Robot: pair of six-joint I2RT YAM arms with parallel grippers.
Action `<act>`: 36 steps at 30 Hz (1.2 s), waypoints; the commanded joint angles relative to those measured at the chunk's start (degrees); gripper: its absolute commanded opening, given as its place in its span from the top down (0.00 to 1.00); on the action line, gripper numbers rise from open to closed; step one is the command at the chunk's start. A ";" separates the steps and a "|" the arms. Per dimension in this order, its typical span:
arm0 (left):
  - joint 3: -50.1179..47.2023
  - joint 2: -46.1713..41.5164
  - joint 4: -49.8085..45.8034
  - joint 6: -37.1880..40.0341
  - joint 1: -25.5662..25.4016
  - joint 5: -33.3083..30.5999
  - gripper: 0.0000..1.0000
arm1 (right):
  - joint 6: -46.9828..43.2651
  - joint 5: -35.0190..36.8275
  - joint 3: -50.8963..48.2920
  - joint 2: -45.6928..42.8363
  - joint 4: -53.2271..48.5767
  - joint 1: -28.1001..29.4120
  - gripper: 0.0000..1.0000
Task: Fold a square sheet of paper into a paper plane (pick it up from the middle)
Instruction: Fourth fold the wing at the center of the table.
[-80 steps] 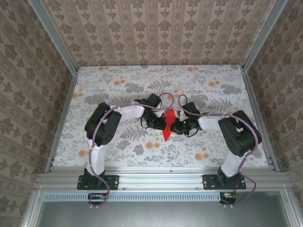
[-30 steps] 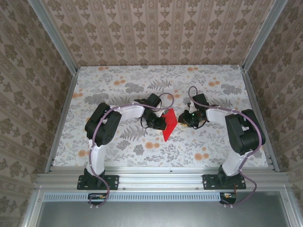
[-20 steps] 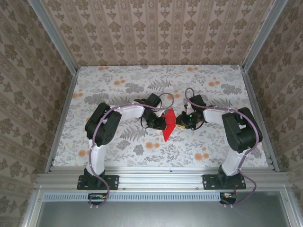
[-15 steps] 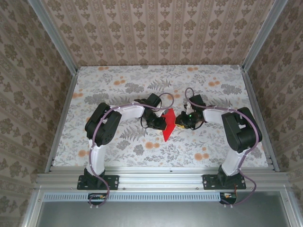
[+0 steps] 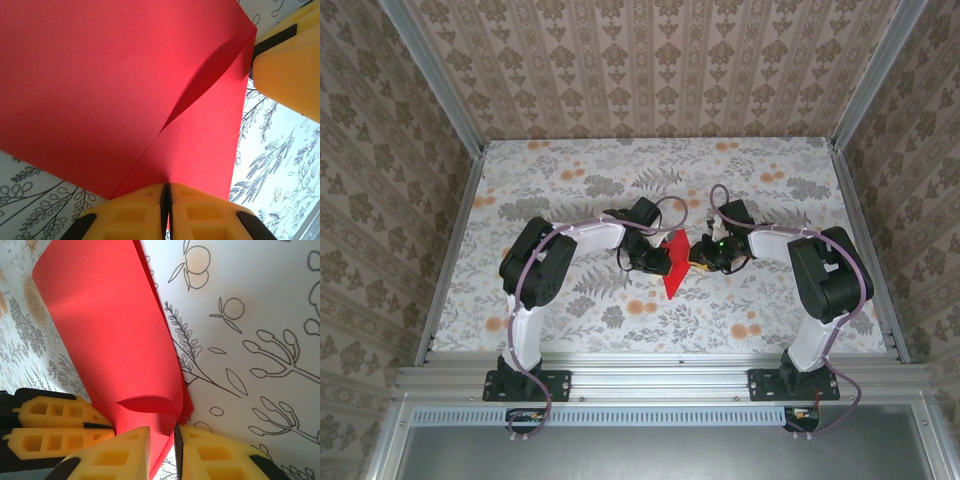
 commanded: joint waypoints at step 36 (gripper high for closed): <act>-1.37 4.04 -6.41 1.58 0.60 -6.22 0.87 | 0.28 3.27 1.21 -1.51 -2.36 4.35 0.90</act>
